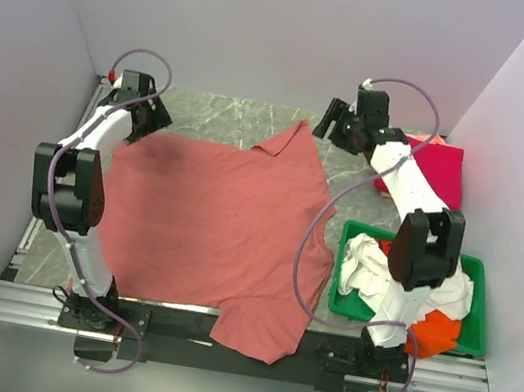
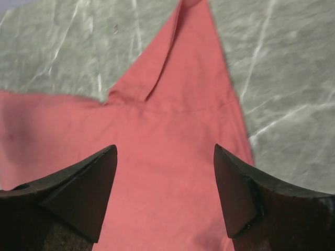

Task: Fold and stack the t-shirts
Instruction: Flatten the tshirt out

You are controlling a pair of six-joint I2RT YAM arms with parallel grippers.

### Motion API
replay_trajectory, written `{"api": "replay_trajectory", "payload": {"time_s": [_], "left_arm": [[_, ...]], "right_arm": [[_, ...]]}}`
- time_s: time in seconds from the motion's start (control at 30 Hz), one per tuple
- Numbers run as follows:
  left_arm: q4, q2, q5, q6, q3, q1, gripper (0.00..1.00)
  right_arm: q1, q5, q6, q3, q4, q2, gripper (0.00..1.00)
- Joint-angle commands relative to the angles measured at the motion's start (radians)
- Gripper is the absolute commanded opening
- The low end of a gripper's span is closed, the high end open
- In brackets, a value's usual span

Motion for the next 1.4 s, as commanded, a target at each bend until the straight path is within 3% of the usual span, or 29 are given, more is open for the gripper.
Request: {"api": "replay_trajectory", "payload": {"time_s": [0.0,0.2,0.43,1.03,1.2,1.37], "left_arm": [[-0.030,-0.005,0.057,-0.027,-0.078,0.012,0.88],[-0.006,0.001,0.129,-0.020,-0.161,0.047,0.88],[0.016,0.058,0.157,-0.010,-0.186,0.075,0.88],[0.006,0.299,0.227,0.004,0.015,0.089,0.87],[0.065,0.371,0.327,0.050,0.102,0.076,0.87],[0.011,0.512,0.364,0.082,0.315,0.050,0.86]], "right_arm": [[0.047,-0.021,-0.007,-0.136,0.041,-0.057,0.80],[0.122,-0.036,0.033,-0.268,0.068,-0.120,0.79],[0.145,-0.071,0.042,-0.279,0.039,-0.054,0.79],[0.065,-0.096,0.007,0.026,-0.198,0.311,0.80],[0.034,-0.101,0.002,0.210,-0.286,0.440,0.79],[-0.010,-0.116,-0.003,0.440,-0.393,0.552,0.79]]}}
